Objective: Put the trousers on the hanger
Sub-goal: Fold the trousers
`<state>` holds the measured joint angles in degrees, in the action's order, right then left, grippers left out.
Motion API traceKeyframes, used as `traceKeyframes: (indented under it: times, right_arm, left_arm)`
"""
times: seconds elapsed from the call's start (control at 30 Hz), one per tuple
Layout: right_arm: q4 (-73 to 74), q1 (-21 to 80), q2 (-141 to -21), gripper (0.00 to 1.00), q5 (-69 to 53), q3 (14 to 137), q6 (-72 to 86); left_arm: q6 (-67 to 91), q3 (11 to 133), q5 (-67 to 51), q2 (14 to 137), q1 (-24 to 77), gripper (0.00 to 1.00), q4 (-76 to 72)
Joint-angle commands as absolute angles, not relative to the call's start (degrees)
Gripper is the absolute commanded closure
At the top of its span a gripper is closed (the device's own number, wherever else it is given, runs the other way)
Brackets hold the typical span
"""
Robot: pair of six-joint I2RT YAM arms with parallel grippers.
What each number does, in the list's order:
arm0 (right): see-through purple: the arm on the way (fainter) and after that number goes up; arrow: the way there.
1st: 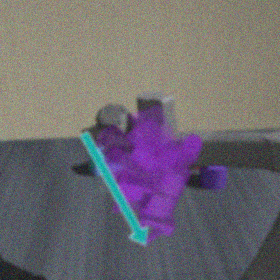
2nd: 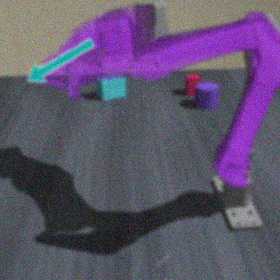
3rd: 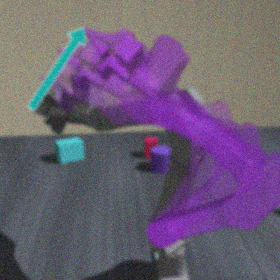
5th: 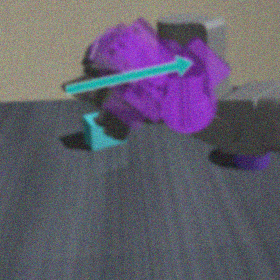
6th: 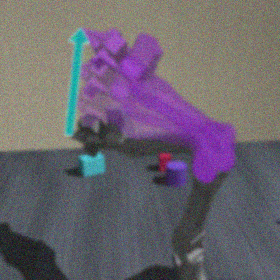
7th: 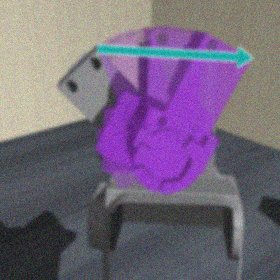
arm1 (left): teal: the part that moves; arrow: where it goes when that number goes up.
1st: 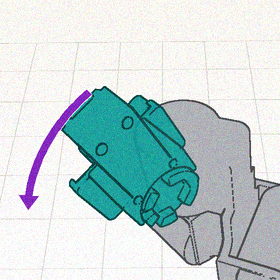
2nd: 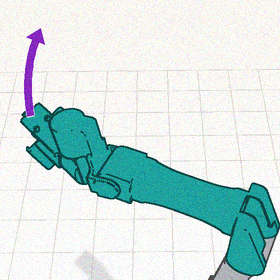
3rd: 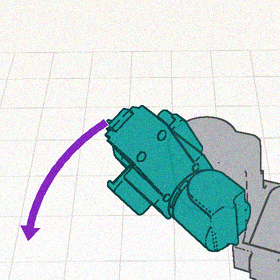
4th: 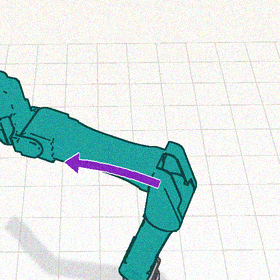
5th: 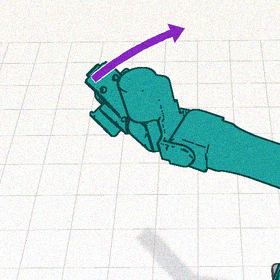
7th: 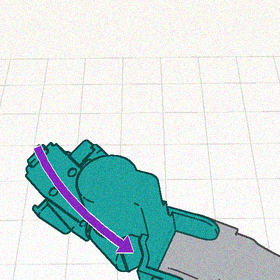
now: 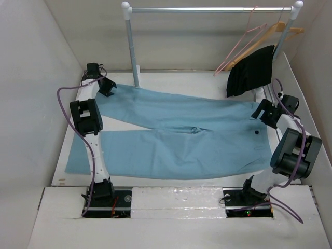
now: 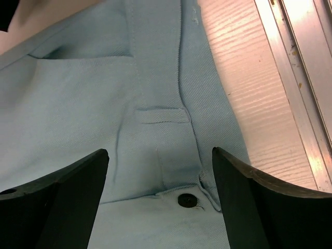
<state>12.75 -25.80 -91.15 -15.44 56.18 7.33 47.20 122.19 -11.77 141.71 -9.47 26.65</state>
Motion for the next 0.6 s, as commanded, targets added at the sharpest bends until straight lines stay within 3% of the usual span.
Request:
traceKeyframes:
  times: [0.0, 0.13, 0.17, 0.2, 0.3, 0.43, 0.57]
  right_arm:
    - [11.24, -25.75, -87.02, 0.15, -18.72, 58.09, 6.25]
    - [14.33, -25.66, -81.84, 0.29, -11.71, 54.34, 3.43]
    - [12.06, -28.36, -82.00, 0.28, -12.56, 53.36, 3.51]
    - [10.13, -29.61, -82.79, 0.20, -14.13, 52.83, 3.43]
    - [8.60, -31.03, -90.50, 0.09, -19.15, 57.19, 1.06]
    - [9.67, -29.79, -101.06, 0.05, -24.35, 68.27, -1.93]
    - [8.70, -29.79, -106.86, 0.01, -26.80, 74.08, -0.18]
  left_arm:
    - [47.55, 124.97, -11.86, 145.64, -9.49, 0.61, 31.20]
    - [46.76, 119.39, -13.88, 137.07, -9.49, 0.61, 28.50]
    - [46.58, 116.57, -13.80, 134.15, -9.49, 0.60, 27.17]
    - [45.97, 114.02, -13.02, 131.51, -9.49, 0.59, 24.63]
    - [45.00, 102.16, -11.35, 120.09, -6.95, 0.57, 21.55]
    - [40.36, 83.61, -6.08, 106.38, 0.95, 0.55, 19.16]
    - [39.64, 71.56, -6.32, 102.05, 5.19, 0.53, 18.02]
